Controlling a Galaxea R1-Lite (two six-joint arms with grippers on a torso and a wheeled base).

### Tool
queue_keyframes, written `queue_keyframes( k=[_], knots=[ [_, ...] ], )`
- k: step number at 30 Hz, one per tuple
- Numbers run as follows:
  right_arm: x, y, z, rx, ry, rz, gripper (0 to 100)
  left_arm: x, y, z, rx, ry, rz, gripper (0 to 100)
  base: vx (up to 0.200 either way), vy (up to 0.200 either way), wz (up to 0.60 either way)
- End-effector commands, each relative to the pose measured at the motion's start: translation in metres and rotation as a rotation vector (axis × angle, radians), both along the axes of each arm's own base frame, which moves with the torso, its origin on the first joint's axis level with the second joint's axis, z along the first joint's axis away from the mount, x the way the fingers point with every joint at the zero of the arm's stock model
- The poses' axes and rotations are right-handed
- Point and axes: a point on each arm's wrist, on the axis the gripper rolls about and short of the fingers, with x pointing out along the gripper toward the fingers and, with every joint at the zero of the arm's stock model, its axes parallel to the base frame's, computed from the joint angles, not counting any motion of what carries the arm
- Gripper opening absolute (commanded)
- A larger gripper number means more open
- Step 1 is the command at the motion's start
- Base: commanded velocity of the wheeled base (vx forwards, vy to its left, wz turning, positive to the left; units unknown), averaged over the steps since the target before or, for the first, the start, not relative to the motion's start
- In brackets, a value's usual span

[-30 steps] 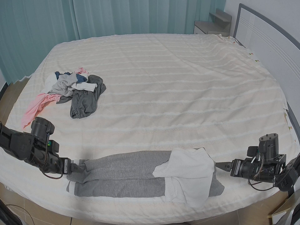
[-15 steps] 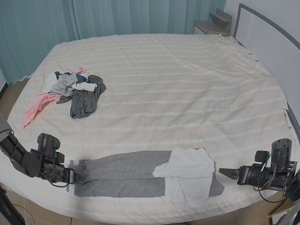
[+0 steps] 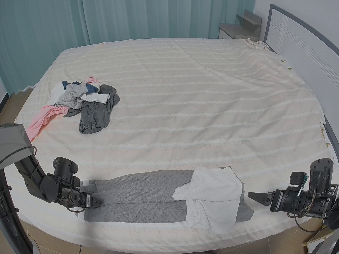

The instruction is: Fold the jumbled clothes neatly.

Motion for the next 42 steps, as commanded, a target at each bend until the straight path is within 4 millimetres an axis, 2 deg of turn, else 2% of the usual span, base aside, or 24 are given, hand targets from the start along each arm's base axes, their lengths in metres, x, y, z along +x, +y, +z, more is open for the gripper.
queue_keyframes(
  k=[1,13,14,32,37,42],
  knots=[
    [0.000,0.000,-0.001,0.001,0.004,0.000,100,0.002,0.000,-0.006,-0.001,0.016,-0.001,100,0.000,0.000,0.00],
    [0.001,0.000,-0.003,-0.006,0.016,-0.002,100,0.013,-0.001,-0.011,-0.009,0.010,0.000,100,0.000,0.000,0.00],
    [0.001,0.000,-0.003,-0.006,0.016,-0.002,100,0.013,-0.001,-0.010,-0.015,0.003,0.006,0,0.000,0.000,0.00],
    [0.001,-0.001,-0.004,-0.010,0.019,-0.010,100,0.012,0.001,-0.004,-0.070,-0.030,0.112,0,0.000,0.000,0.00],
    [-0.001,-0.002,-0.006,0.011,0.046,-0.031,100,0.008,0.008,0.002,-0.074,-0.044,0.148,0,0.000,0.000,0.00],
    [-0.002,-0.003,-0.007,0.061,0.078,-0.071,100,0.005,0.024,0.017,-0.070,-0.095,0.201,0,0.000,0.000,0.00]
  ],
)
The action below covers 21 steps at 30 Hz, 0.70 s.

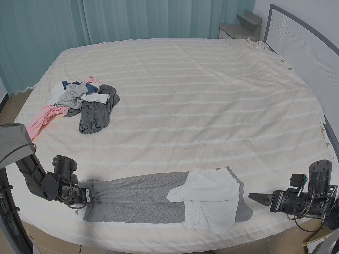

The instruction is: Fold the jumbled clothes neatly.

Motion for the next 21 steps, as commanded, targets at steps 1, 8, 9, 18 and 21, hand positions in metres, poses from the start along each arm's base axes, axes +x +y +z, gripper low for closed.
queue_keyframes(
  k=[1,8,9,18,21],
  knots=[
    [-0.002,-0.001,-0.003,0.011,0.024,-0.015,100,-0.003,0.018,0.020,0.006,-0.066,0.061,0,0.000,0.000,0.00],
    [-0.004,-0.002,-0.006,0.016,0.043,-0.023,100,-0.011,0.044,0.030,0.017,-0.094,0.141,0,0.000,0.000,0.00],
    [-0.004,-0.002,-0.006,0.015,0.042,-0.023,100,-0.014,0.056,0.033,0.034,-0.101,0.164,0,0.000,0.000,0.00],
    [-0.006,-0.003,-0.007,0.009,0.051,-0.027,100,-0.033,0.112,0.046,0.092,-0.141,0.255,0,0.000,0.000,0.00],
    [-0.007,-0.003,-0.008,0.008,0.052,-0.027,100,-0.042,0.138,0.054,0.125,-0.169,0.319,0,0.000,0.000,0.00]
  ],
)
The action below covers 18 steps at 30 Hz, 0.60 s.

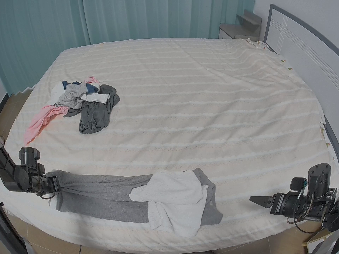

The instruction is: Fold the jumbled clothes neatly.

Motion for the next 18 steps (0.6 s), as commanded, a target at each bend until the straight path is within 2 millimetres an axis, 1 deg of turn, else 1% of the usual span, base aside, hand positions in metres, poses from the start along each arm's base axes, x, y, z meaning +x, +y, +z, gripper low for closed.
queue_keyframes(
  k=[1,2,4,5,7,9,11,12,13,14,16,18],
  knots=[
    [-0.001,0.000,-0.001,-0.004,0.007,0.001,100,-0.017,0.044,0.017,0.052,-0.061,0.107,0,0.000,0.000,0.00],
    [-0.002,-0.001,-0.002,-0.004,0.008,0.001,100,-0.023,0.059,0.022,0.072,-0.072,0.144,0,0.000,0.000,0.00],
    [-0.002,-0.001,-0.002,-0.006,0.011,0.001,100,-0.031,0.074,0.026,0.090,-0.081,0.174,0,0.000,0.000,0.00],
    [-0.002,-0.001,-0.002,-0.006,0.011,0.001,100,-0.032,0.078,0.028,0.094,-0.083,0.180,0,0.000,0.000,0.00],
    [-0.002,-0.001,-0.002,-0.007,0.014,0.001,100,-0.040,0.092,0.036,0.100,-0.086,0.207,0,0.000,0.000,0.00],
    [-0.002,-0.001,-0.003,-0.007,0.015,0.001,100,-0.043,0.102,0.047,0.097,-0.097,0.226,0,0.000,0.000,0.00],
    [-0.002,-0.001,-0.003,-0.007,0.015,0.001,100,-0.046,0.109,0.058,0.089,-0.105,0.238,0,0.000,0.000,0.00],
    [-0.002,-0.001,-0.003,-0.007,0.015,0.001,100,-0.046,0.109,0.058,0.089,-0.105,0.238,0,0.000,0.000,0.00],
    [-0.002,-0.001,-0.003,-0.007,0.017,0.002,100,-0.049,0.113,0.070,0.087,-0.117,0.247,0,0.000,0.000,0.00],
    [-0.002,-0.001,-0.002,-0.006,0.014,0.002,100,-0.049,0.114,0.075,0.085,-0.120,0.249,0,0.000,0.000,0.00],
    [-0.002,-0.001,-0.003,-0.005,0.016,0.001,100,-0.051,0.113,0.084,0.089,-0.125,0.251,0,0.000,0.000,0.00],
    [-0.002,-0.001,-0.002,-0.005,0.015,0.001,100,-0.053,0.111,0.087,0.088,-0.126,0.248,0,0.000,0.000,0.00]
  ],
)
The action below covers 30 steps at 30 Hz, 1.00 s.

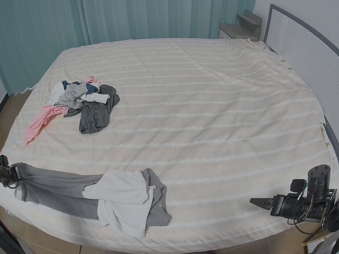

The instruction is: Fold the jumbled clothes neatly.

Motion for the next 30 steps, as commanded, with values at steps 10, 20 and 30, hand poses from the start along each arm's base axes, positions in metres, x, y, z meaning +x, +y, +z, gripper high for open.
queue_keyframes(
  k=[10,20,30],
  knots=[
    [-0.004,-0.001,-0.002,0.000,0.012,0.009,100,-0.010,-0.069,0.057,0.046,-0.035,-0.167,0,0.000,0.000,0.00],
    [-0.005,0.000,0.000,0.006,-0.002,0.018,100,-0.024,-0.156,0.082,0.055,0.019,-0.426,0,0.000,0.000,0.00],
    [-0.004,0.001,0.001,0.009,-0.007,0.020,100,-0.006,-0.240,0.076,0.001,0.028,-0.639,0,0.000,0.000,0.00]
  ],
)
